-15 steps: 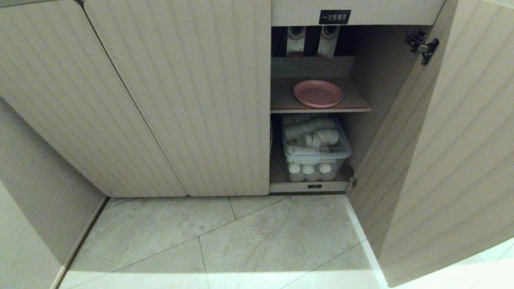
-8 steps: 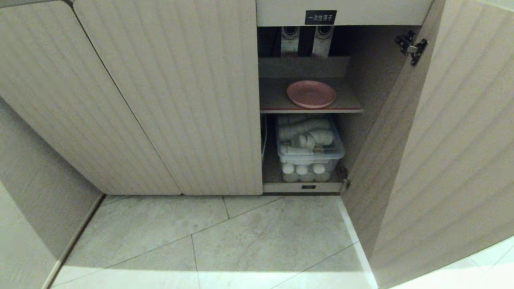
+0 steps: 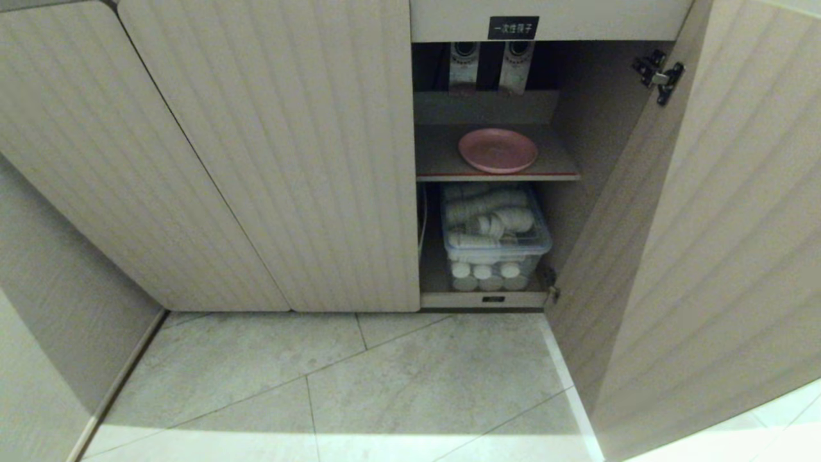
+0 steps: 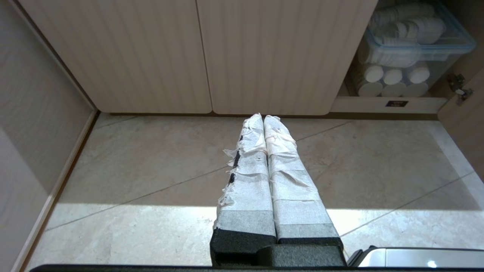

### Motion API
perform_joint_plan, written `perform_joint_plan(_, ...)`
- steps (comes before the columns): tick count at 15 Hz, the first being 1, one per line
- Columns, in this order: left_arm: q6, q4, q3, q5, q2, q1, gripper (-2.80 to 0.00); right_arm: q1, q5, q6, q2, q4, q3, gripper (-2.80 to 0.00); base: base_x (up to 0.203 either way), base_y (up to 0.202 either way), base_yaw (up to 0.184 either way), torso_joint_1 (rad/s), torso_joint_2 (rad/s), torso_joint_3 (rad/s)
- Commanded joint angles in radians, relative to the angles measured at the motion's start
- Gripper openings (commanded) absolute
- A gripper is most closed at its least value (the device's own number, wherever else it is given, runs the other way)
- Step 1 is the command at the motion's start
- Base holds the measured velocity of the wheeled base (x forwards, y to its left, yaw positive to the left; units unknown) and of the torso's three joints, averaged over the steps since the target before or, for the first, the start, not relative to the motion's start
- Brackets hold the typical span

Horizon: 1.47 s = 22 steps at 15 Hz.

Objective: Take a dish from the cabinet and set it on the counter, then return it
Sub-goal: Close the cabinet door

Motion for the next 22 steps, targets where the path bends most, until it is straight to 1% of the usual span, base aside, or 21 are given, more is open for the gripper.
perform_joint_plan(1,-0.001,0.000,0.000,0.000,0.000,0.000,-2.80,0.000,-0.001,0.001,0.000,0.000,0.000,-2.80,0.000,0.000,0.000,0.000,0.00,0.000)
perform_joint_plan(13,-0.001,0.000,0.000,0.000,0.000,0.000,-2.80,0.000,-0.001,-0.004,0.000,0.001,0.000,-2.80,0.000,0.000,0.000,0.000,0.00,0.000)
perform_joint_plan(18,-0.001,0.000,0.000,0.000,0.000,0.000,-2.80,-0.002,-0.011,0.015,0.013,-0.010,-0.007,-2.80,0.000,0.000,0.000,0.000,0.00,0.000)
perform_joint_plan(22,-0.001,0.000,0.000,0.000,0.000,0.000,-2.80,-0.003,-0.088,0.013,0.076,-0.018,-0.106,-2.80,0.000,0.000,0.000,0.000,0.00,0.000)
